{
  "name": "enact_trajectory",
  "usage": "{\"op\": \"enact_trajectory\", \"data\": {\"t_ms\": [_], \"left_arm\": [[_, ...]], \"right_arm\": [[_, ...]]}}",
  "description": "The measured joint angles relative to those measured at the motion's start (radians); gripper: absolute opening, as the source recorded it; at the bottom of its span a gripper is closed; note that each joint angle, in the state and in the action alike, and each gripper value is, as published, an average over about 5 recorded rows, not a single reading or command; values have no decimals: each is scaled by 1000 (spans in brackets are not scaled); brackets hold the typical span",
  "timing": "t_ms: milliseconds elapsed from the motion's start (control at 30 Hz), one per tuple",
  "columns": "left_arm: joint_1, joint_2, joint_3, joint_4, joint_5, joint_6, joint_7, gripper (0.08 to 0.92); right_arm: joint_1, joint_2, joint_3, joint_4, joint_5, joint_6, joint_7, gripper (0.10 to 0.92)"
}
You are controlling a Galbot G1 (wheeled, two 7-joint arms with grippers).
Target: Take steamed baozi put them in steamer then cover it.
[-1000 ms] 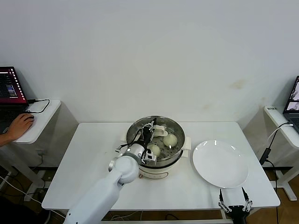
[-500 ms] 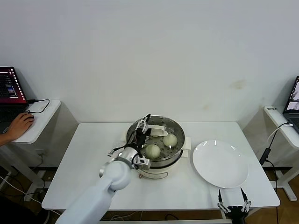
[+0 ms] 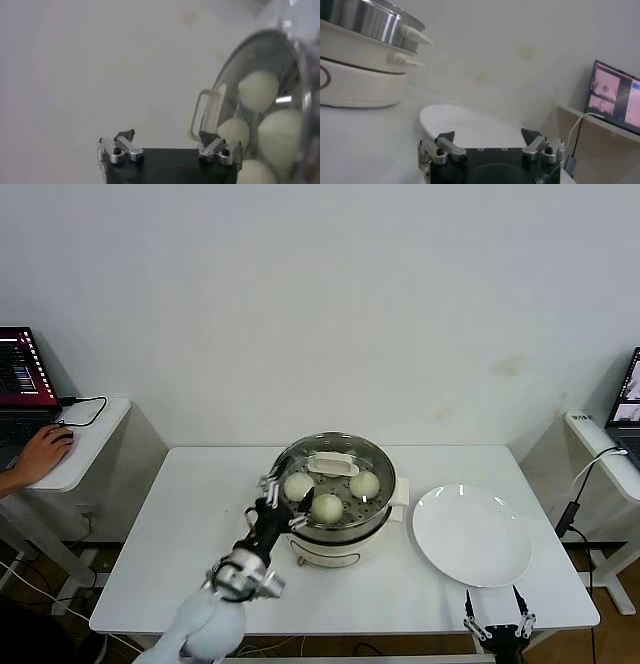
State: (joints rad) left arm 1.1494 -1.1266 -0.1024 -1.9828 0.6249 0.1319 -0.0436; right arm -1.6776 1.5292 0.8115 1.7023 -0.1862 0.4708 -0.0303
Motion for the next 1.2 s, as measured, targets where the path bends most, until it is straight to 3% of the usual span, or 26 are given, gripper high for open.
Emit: {"op": "enact_trajectory", "data": {"t_ms": [233,533,1200], "left_arm": [[218,-53,-162,-44,-327,-150,-98,823],[417,-102,-303,-59,-641,-261,-147,823],[576,-153,-361,-28,-792,-336,-113,823]], "right_arm": [[-19,-26,-23,25,26,-9,-14,823],[-64,-85,-69,82,89,-32,-40,823],[-136,-142,-168,197,198,-113,-80,823]]}}
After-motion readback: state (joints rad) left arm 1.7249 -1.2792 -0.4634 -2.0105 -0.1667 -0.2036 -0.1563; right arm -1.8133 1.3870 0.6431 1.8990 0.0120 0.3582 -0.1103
